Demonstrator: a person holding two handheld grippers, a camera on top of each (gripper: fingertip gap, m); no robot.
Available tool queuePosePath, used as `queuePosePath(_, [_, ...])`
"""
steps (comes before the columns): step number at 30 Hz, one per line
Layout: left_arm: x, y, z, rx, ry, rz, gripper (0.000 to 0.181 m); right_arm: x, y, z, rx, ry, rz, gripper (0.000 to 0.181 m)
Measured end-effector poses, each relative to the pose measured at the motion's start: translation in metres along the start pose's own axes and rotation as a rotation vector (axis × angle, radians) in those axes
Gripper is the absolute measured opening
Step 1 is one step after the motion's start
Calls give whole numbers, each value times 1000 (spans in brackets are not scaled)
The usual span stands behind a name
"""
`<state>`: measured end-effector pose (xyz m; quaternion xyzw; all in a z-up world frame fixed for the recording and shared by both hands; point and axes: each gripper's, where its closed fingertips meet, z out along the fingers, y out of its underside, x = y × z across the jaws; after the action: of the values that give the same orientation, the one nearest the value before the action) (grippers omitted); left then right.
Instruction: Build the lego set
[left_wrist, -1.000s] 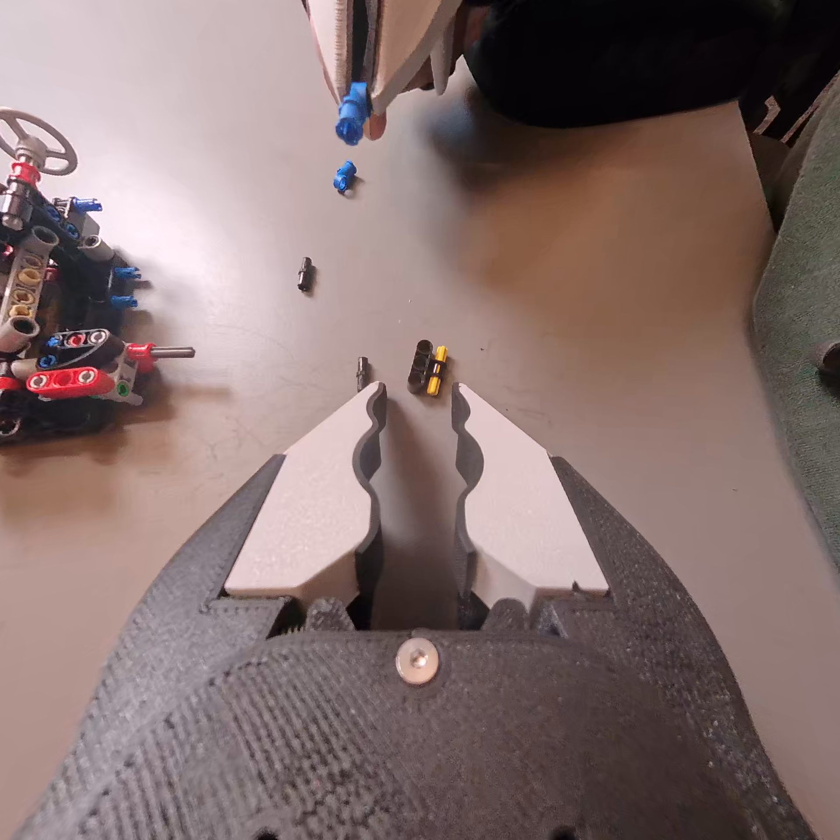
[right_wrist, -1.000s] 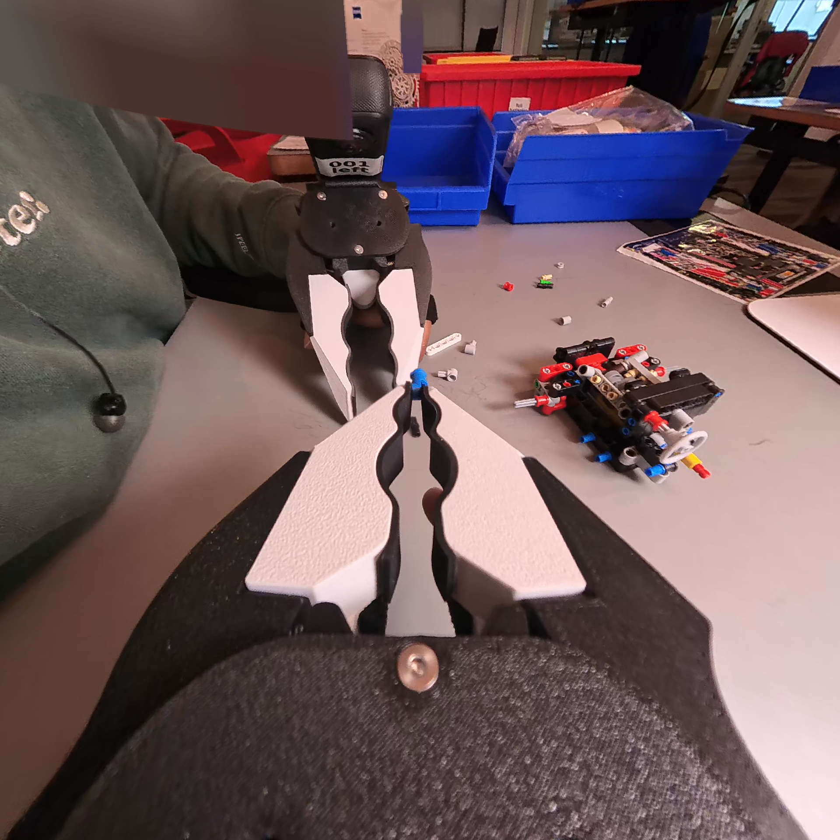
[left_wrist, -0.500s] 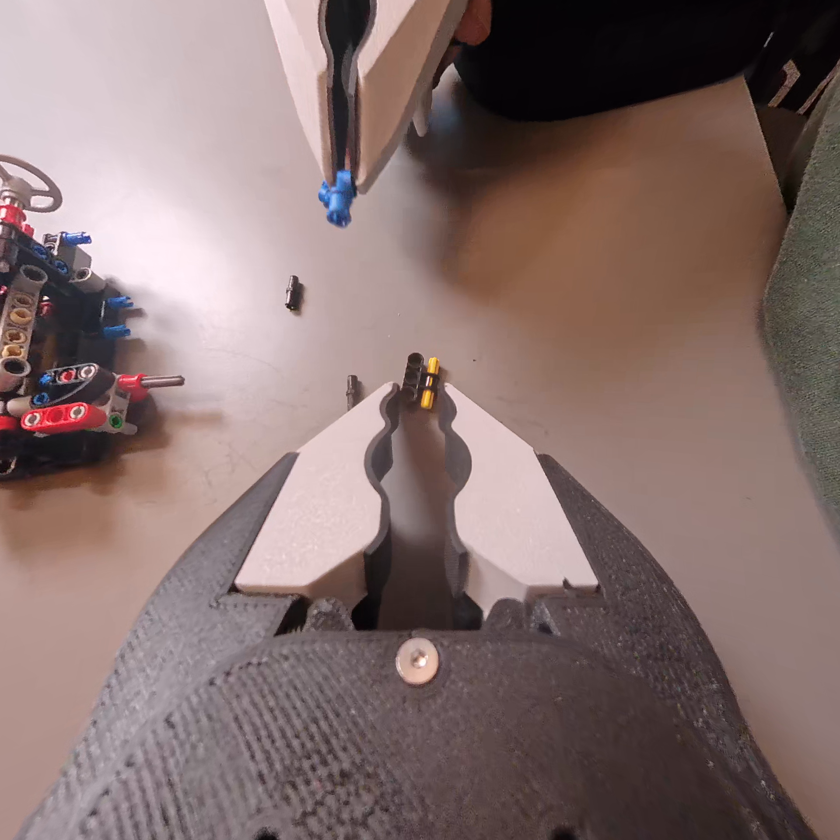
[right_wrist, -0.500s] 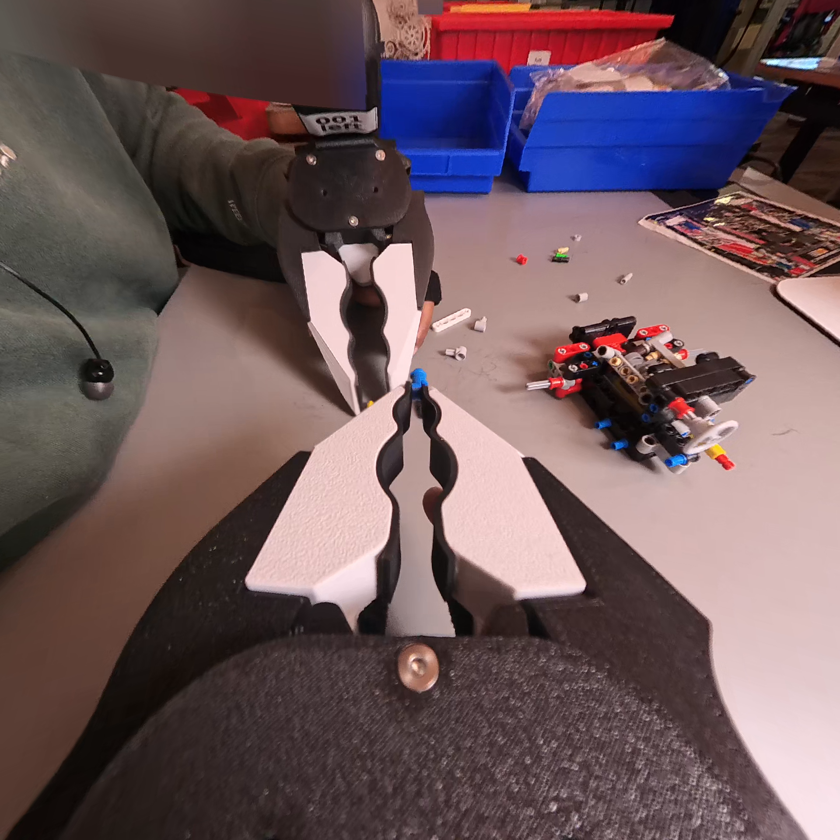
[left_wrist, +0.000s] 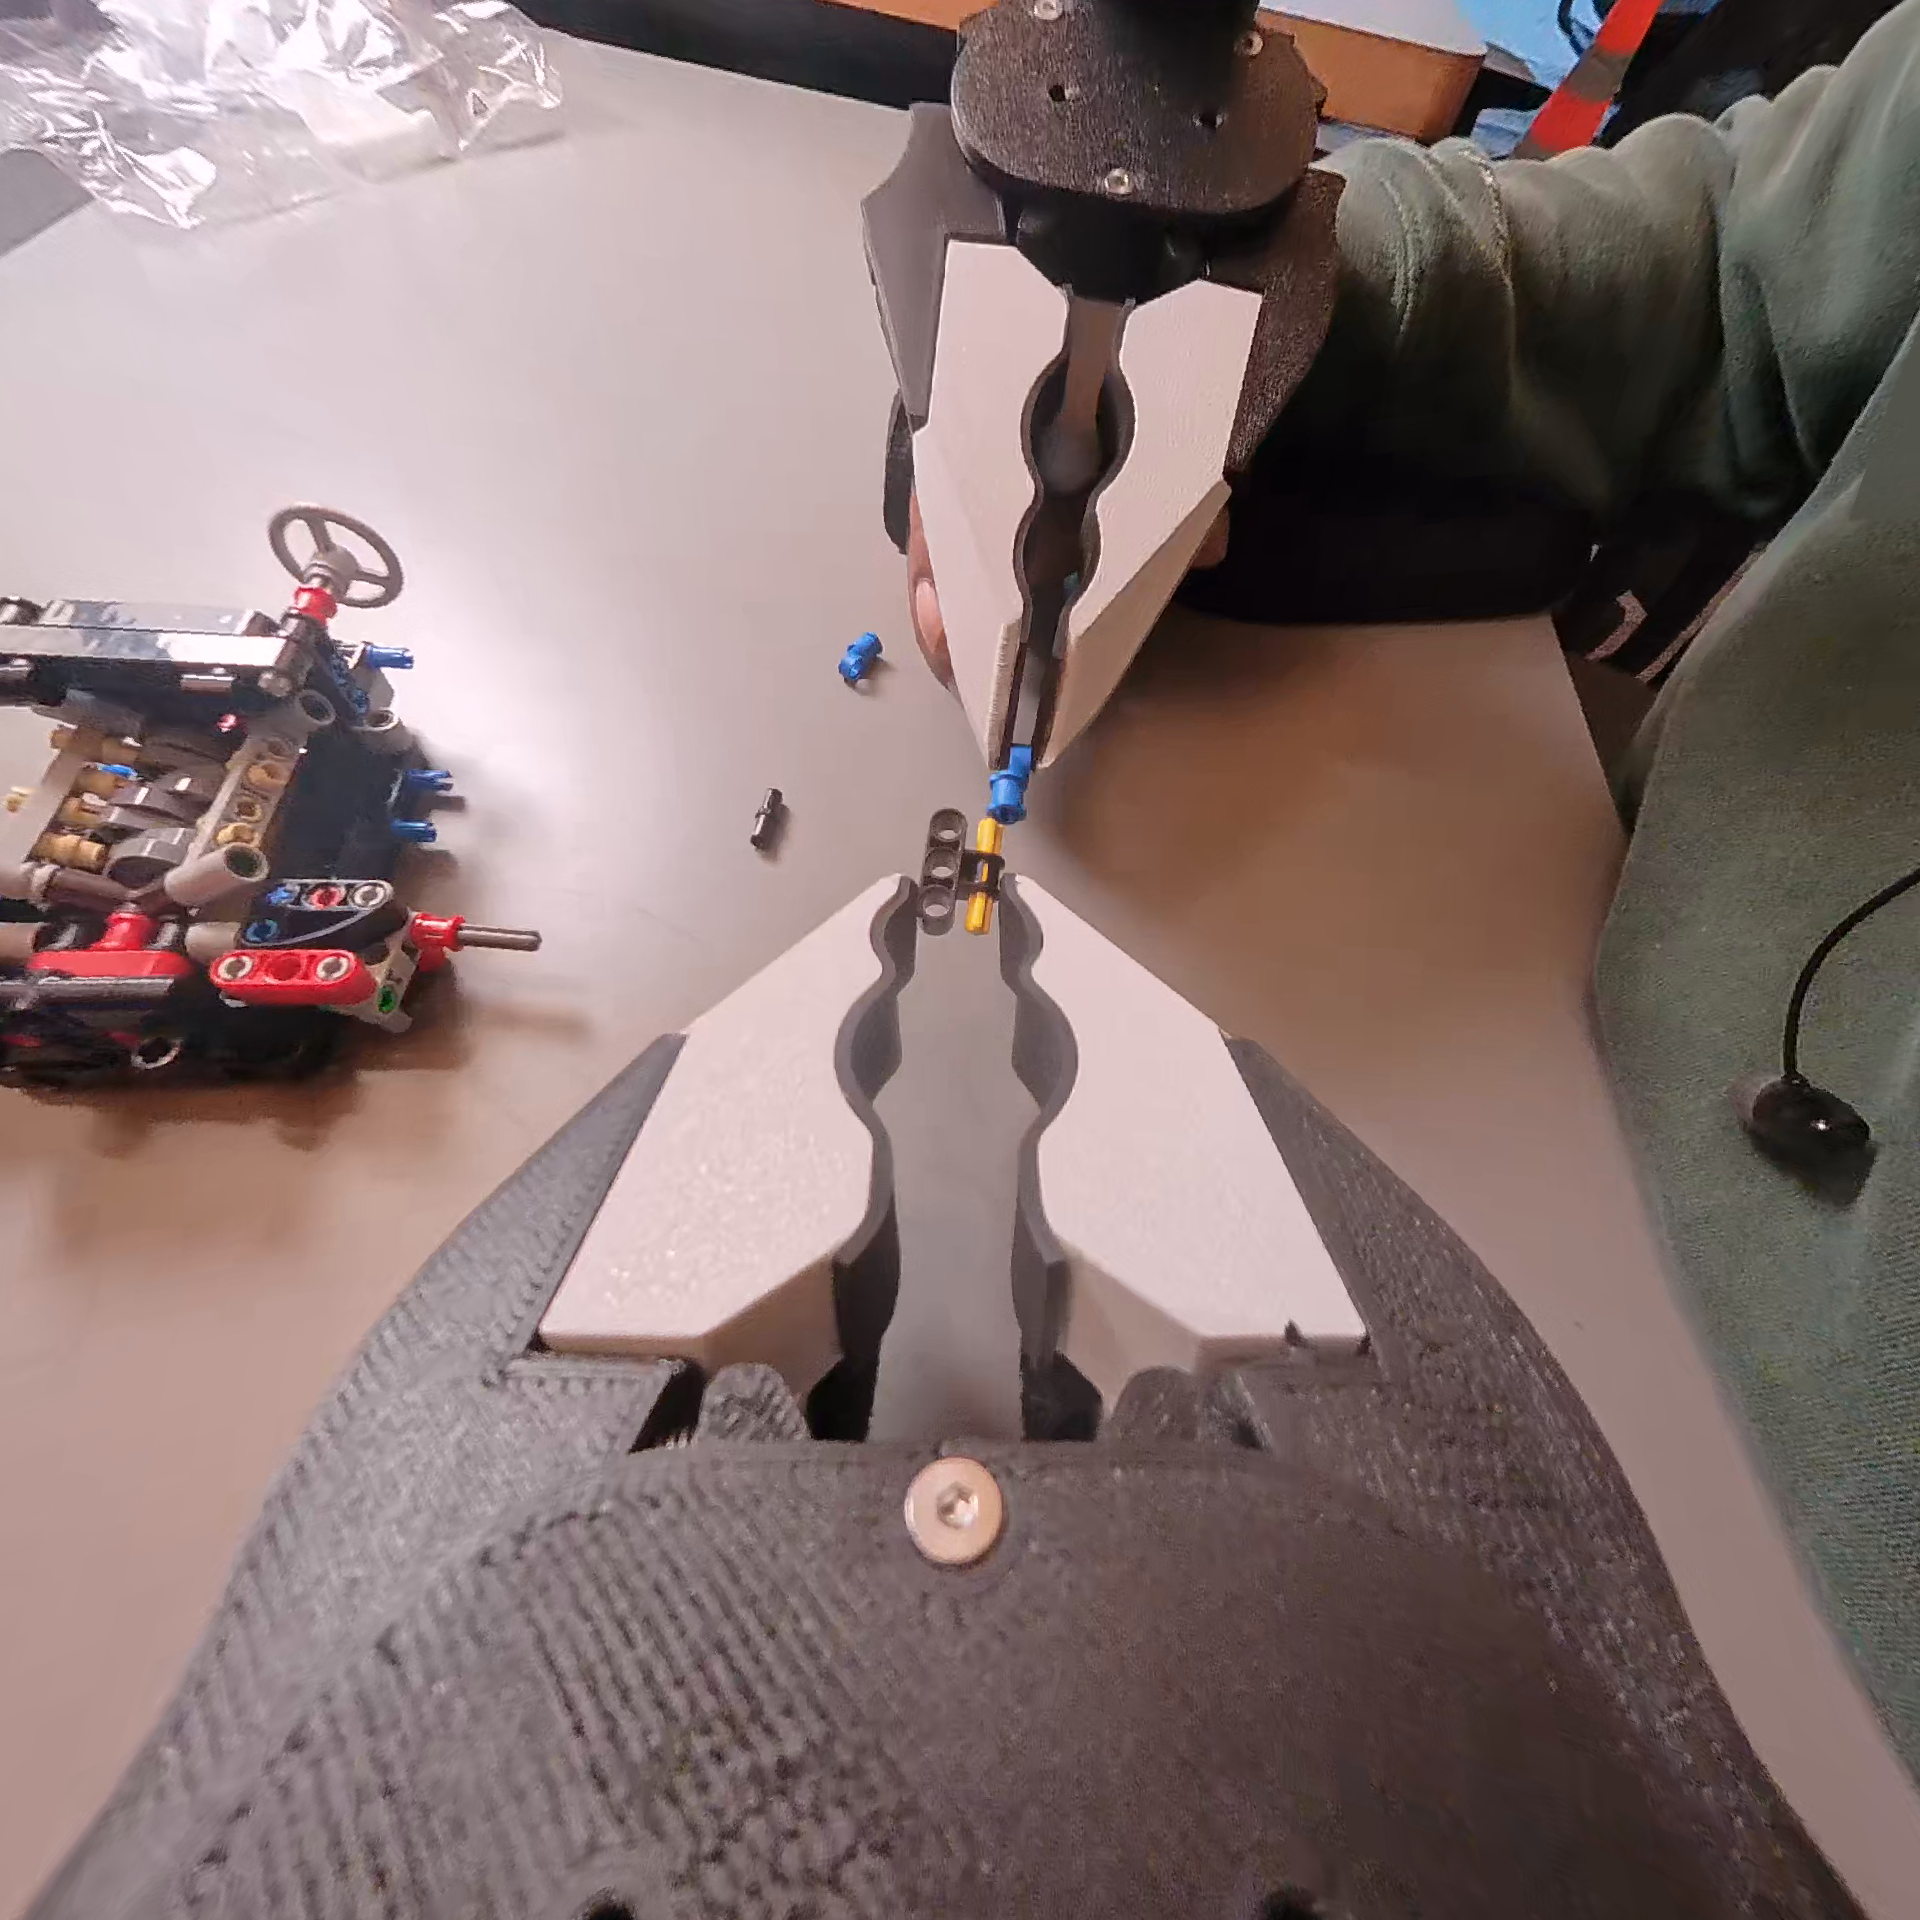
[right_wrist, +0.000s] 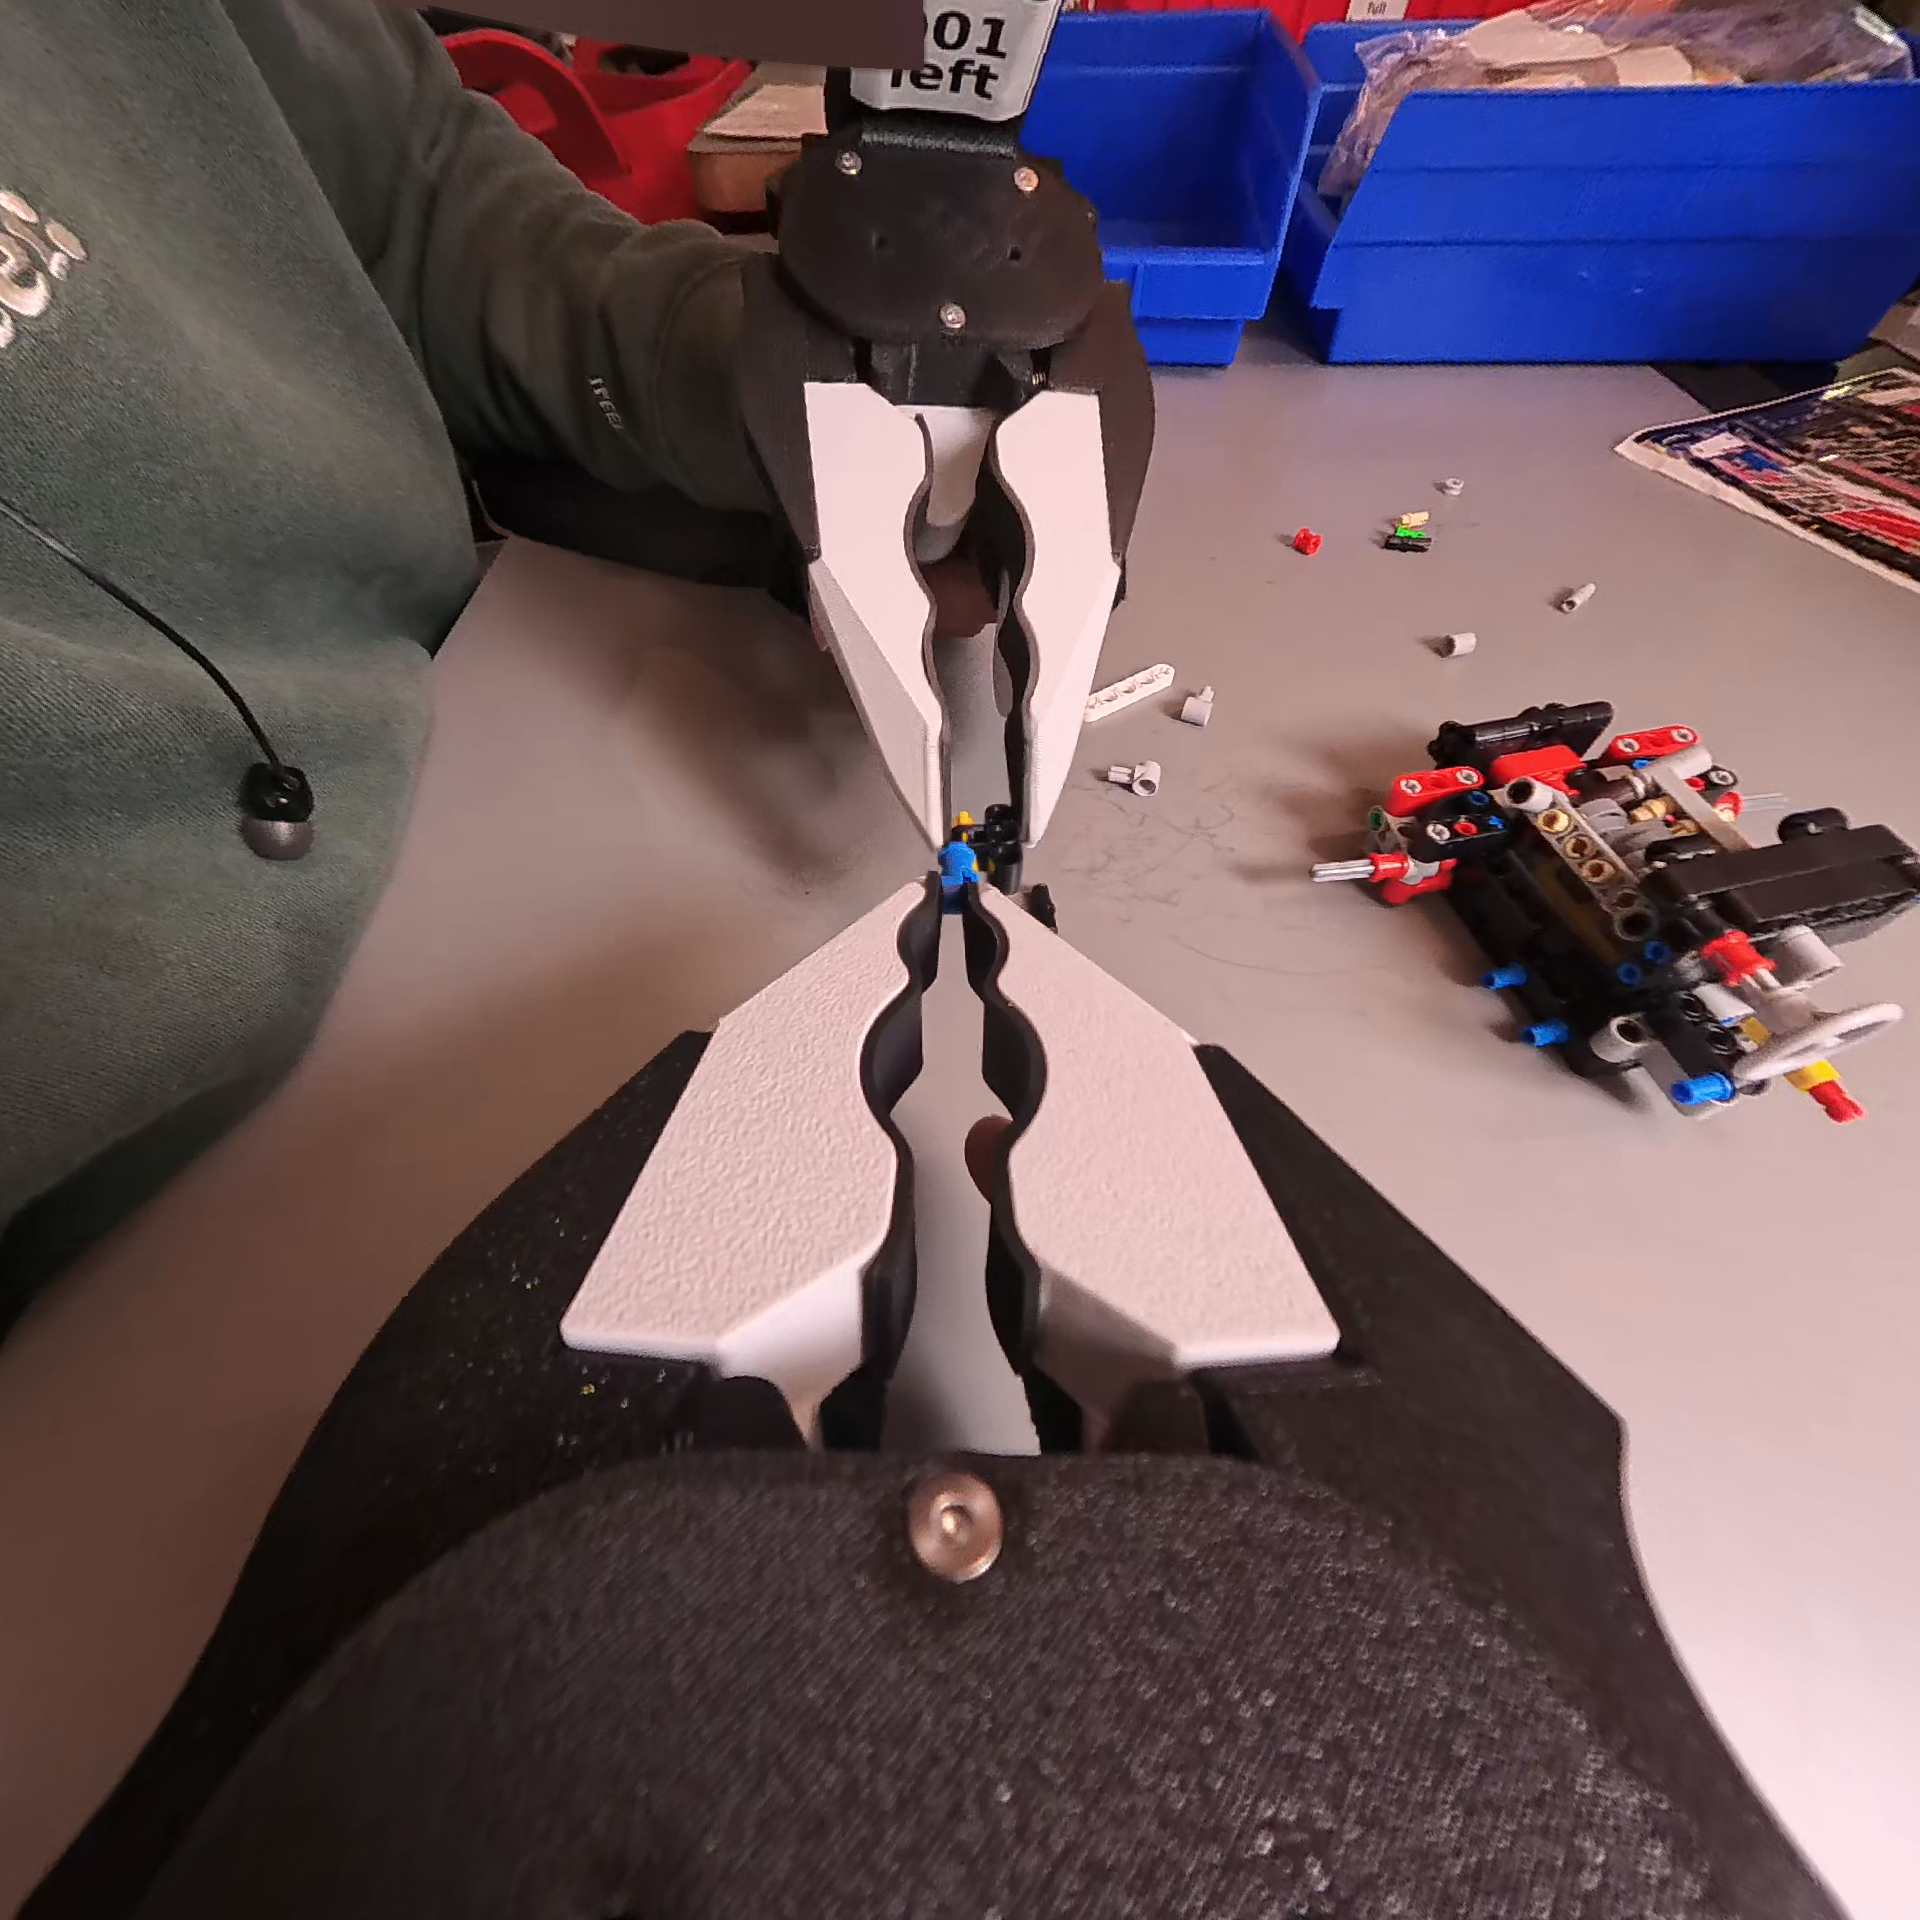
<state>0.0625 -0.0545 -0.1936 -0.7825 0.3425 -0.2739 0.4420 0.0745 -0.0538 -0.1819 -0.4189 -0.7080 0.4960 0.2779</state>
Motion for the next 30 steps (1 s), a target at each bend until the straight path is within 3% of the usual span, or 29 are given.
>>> queuePosePath(17, [-4, -24, -19, 103, 17, -203, 14, 8, -25, -9, 203, -64, 187, 2])
queuePosePath(30, [0, -22, -19, 83, 16, -215, 14, 6, -23, -3, 174, -67, 183, 2])
